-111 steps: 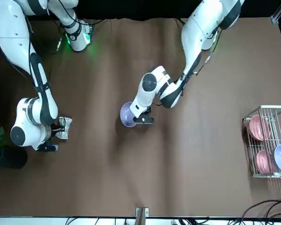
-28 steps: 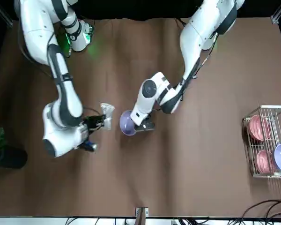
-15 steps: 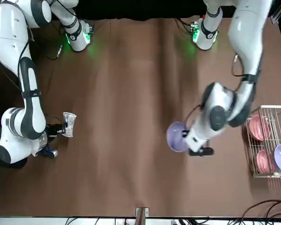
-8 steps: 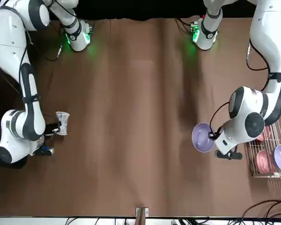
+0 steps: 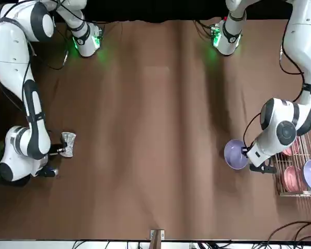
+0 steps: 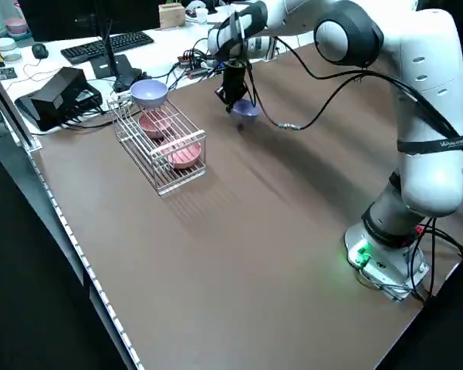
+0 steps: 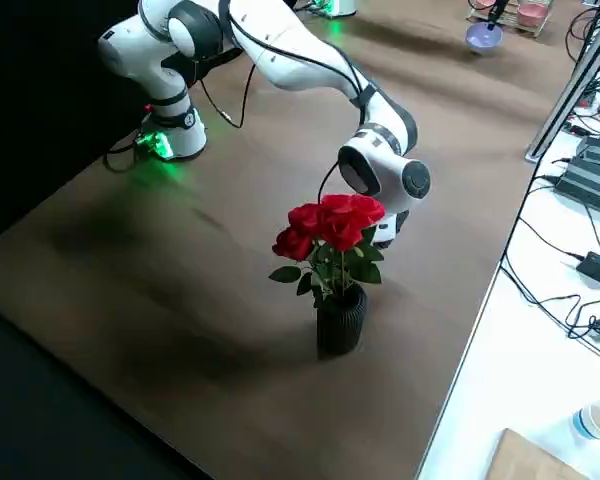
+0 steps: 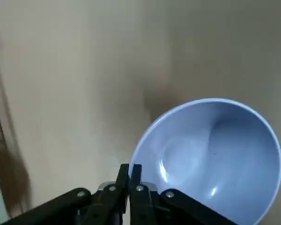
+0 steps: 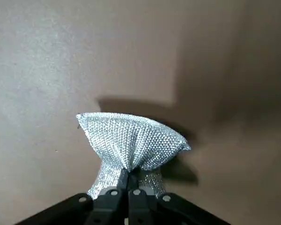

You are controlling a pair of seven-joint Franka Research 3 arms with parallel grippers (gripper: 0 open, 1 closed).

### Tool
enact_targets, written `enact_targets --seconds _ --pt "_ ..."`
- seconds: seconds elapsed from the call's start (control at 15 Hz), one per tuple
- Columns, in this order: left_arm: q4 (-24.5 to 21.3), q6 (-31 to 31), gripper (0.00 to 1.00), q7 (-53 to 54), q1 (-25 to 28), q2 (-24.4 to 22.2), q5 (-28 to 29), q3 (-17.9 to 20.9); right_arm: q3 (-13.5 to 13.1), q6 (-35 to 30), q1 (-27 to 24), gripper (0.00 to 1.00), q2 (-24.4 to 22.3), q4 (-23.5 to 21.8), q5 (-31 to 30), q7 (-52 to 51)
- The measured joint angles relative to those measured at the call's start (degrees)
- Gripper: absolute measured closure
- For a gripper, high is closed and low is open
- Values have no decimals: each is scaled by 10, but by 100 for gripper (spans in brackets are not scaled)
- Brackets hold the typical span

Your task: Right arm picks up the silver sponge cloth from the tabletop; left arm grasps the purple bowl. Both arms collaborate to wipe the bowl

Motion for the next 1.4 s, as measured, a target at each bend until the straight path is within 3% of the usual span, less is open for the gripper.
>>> enact_targets --seconds 0.2,0.27,0.33,0.67,0.8,0.93,1.2,1.33,1.4 --pt "-8 0 96 3 8 0 0 0 0 13 1 98 3 0 0 0" --pt "-10 0 96 6 9 0 0 0 0 14 1 93 3 0 0 0" --pt "-12 0 96 10 11 1 0 0 0 14 1 85 3 0 0 -2" --pt "-21 0 73 12 13 8 0 0 0 9 1 38 -2 10 0 -11" --pt "-21 0 70 12 13 12 0 0 2 -24 2 20 -10 22 0 -12" --pt "-18 2 55 12 13 11 0 -1 4 -70 3 2 -20 43 0 -12" --pt "13 -2 20 7 13 3 0 -21 5 -146 4 0 -40 113 0 -12" --pt "41 -34 2 3 13 -8 0 -39 5 -156 4 0 -67 138 -1 -11" --pt "57 -56 0 2 13 -15 0 -46 4 -157 4 0 -87 146 -1 -11"
